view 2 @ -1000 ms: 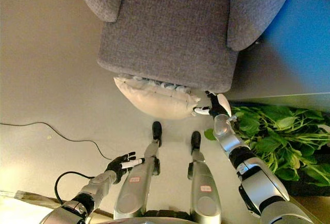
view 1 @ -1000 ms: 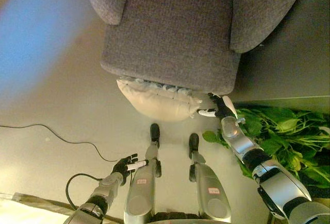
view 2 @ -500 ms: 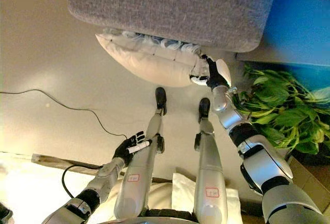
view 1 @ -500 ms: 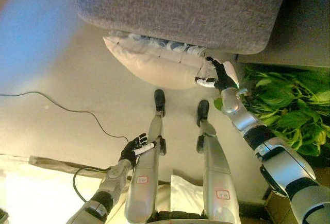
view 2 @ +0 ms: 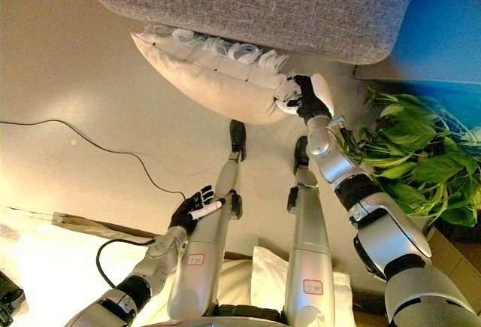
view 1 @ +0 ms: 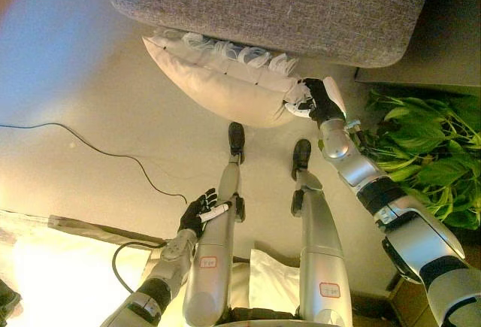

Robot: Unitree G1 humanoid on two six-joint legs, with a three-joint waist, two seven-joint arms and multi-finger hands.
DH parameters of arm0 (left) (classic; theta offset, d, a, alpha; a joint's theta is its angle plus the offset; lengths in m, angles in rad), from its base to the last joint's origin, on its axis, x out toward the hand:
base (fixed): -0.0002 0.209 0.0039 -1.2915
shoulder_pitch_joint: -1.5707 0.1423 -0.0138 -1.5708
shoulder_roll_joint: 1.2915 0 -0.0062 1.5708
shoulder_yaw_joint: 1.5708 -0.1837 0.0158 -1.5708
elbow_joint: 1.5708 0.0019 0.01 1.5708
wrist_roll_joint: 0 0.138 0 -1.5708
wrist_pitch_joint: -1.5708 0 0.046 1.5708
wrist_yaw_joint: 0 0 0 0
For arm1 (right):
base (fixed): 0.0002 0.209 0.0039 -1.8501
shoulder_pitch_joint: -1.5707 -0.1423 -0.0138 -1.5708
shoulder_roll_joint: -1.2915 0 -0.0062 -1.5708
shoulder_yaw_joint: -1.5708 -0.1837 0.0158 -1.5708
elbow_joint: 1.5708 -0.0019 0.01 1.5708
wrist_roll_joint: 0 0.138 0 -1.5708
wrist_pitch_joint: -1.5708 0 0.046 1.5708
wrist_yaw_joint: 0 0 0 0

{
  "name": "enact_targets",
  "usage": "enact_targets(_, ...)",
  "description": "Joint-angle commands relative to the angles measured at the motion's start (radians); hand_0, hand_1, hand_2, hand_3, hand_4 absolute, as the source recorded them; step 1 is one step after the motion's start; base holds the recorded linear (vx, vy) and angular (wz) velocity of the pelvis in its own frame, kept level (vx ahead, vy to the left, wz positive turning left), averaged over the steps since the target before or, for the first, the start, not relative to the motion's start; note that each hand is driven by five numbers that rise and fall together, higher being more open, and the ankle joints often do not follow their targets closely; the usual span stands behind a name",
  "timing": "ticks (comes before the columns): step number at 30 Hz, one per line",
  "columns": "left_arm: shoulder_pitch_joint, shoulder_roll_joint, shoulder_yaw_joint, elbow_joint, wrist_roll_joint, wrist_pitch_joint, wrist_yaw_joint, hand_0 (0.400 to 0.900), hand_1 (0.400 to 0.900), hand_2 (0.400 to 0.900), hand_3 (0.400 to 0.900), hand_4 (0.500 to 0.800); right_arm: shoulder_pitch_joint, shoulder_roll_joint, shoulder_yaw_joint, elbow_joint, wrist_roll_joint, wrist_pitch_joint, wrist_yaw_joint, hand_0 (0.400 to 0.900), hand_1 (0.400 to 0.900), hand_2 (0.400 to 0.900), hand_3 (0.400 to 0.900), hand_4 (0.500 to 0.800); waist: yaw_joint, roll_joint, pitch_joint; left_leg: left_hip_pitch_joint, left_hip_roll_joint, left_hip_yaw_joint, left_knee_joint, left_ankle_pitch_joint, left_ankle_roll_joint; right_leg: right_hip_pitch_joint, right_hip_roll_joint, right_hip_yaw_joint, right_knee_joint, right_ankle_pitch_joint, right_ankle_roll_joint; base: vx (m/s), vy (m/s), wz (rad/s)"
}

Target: Pick up the pillow and put it on the sofa.

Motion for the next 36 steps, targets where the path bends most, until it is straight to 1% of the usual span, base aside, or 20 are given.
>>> enact_targets(1, 0.103, -0.018, -0.043, -0.009, 0.0, 0.007, -0.009, 0.9, 0.9, 0.9, 0.9, 0.8, -0.022, -0.011, 0.016, -0.094, -0.011, -0.061, 0.002, 0.4, 0.4, 0.4, 0.4, 0.5, -0.002, 0.051, 0.002, 0.042, -0.045, 0.011, 0.023, -0.13, -0.052, 0.11, 0.022, -0.05, -0.308, 0.195, 0.025, -0.03, -0.003, -0.04)
enact_targets(6, 0.104, -0.014, -0.037, -0.002, 0.005, 0.012, -0.006, 0.9, 0.9, 0.9, 0.9, 0.8, -0.008, -0.003, 0.013, -0.086, -0.007, -0.075, 0.014, 0.4, 0.4, 0.4, 0.4, 0.5, -0.002, 0.037, 0.002, 0.094, -0.044, 0.005, 0.014, -0.135, -0.05, 0.162, 0.026, -0.055, -0.317, 0.192, 0.023, -0.04, -0.012, -0.05)
enact_targets(11, 0.102, -0.009, -0.024, 0.012, 0.007, 0.028, -0.012, 0.9, 0.9, 0.9, 0.9, 0.8, 0.025, 0.003, 0.01, -0.11, -0.017, -0.077, 0.036, 0.4, 0.4, 0.4, 0.4, 0.5, -0.009, 0.02, 0.002, 0.185, -0.041, -0.001, 0.01, -0.151, -0.05, 0.249, 0.027, -0.061, -0.322, 0.176, 0.021, -0.05, 0.003, -0.04)
enact_targets(15, 0.096, 0.0, 0.001, 0.062, 0.021, 0.041, -0.036, 0.9, 0.9, 0.9, 0.9, 0.8, 0.071, 0.009, 0.006, -0.133, -0.028, -0.08, 0.06, 0.4, 0.4, 0.4, 0.4, 0.5, -0.017, -0.003, 0.002, 0.294, -0.034, 0.0, 0.005, -0.17, -0.05, 0.359, 0.025, -0.07, -0.335, 0.16, 0.022, -0.05, -0.002, -0.04)
enact_targets(18, 0.091, 0.007, 0.028, 0.095, 0.047, 0.065, -0.045, 0.9, 0.9, 0.9, 0.9, 0.8, 0.116, 0.007, -0.001, -0.165, -0.032, -0.081, 0.077, 0.4, 0.4, 0.4, 0.4, 0.5, -0.022, -0.029, 0.002, 0.389, -0.028, 0.008, 0.004, -0.192, -0.051, 0.458, 0.019, -0.074, -0.348, 0.148, 0.029, 0.0, -0.014, -0.01)
enact_targets(20, 0.098, 0.011, 0.045, 0.115, 0.064, 0.079, -0.05, 0.9, 0.9, 0.9, 0.9, 0.8, 0.154, 0.007, -0.009, -0.195, -0.035, -0.079, 0.091, 0.4, 0.4, 0.4, 0.4, 0.5, -0.023, -0.047, -0.027, 0.43, -0.023, 0.011, 0.002, -0.205, -0.052, 0.501, 0.016, -0.075, -0.359, 0.141, 0.035, 0.05, -0.042, -0.03)
enact_targets(23, 0.116, 0.017, 0.078, 0.158, 0.104, 0.103, -0.061, 0.9, 0.9, 0.9, 0.9, 0.8, 0.216, 0.009, -0.025, -0.255, -0.047, -0.058, 0.125, 0.4, 0.4, 0.4, 0.4, 0.5, -0.022, -0.079, -0.093, 0.501, -0.019, 0.02, -0.005, -0.231, -0.051, 0.583, 0.014, -0.073, -0.389, 0.129, 0.044, 0.11, -0.034, -0.07)
enact_targets(25, 0.131, 0.019, 0.1, 0.178, 0.134, 0.134, -0.06, 0.9, 0.9, 0.9, 0.9, 0.8, 0.261, -0.001, -0.036, -0.305, -0.051, -0.044, 0.162, 0.4, 0.4, 0.4, 0.4, 0.5, -0.023, -0.101, -0.136, 0.556, -0.014, 0.028, -0.008, -0.252, -0.05, 0.649, 0.016, -0.071, -0.41, 0.121, 0.05, 0.17, -0.044, -0.1)
enact_targets(30, 0.178, 0.018, 0.15, 0.203, 0.187, 0.184, -0.051, 0.9, 0.9, 0.9, 0.9, 0.8, 0.37, -0.06, -0.09, -0.465, -0.061, -0.007, 0.267, 0.4, 0.4, 0.4, 0.4, 0.5, -0.04, -0.147, -0.244, 0.661, -0.004, 0.038, -0.008, -0.285, -0.046, 0.766, 0.033, -0.059, -0.436, 0.107, 0.05, 0.16, -0.044, -0.1)
enact_targets(36, 0.216, 0.016, 0.199, 0.235, 0.239, 0.237, -0.038, 0.9, 0.9, 0.9, 0.9, 0.8, 0.425, -0.138, -0.188, -0.641, -0.02, 0.085, 0.378, 0.4, 0.4, 0.4, 0.4, 0.5, -0.055, -0.189, -0.353, 0.753, 0.008, 0.049, -0.008, -0.313, -0.039, 0.863, 0.055, -0.042, -0.452, 0.093, 0.043, 0.16, -0.066, -0.06)
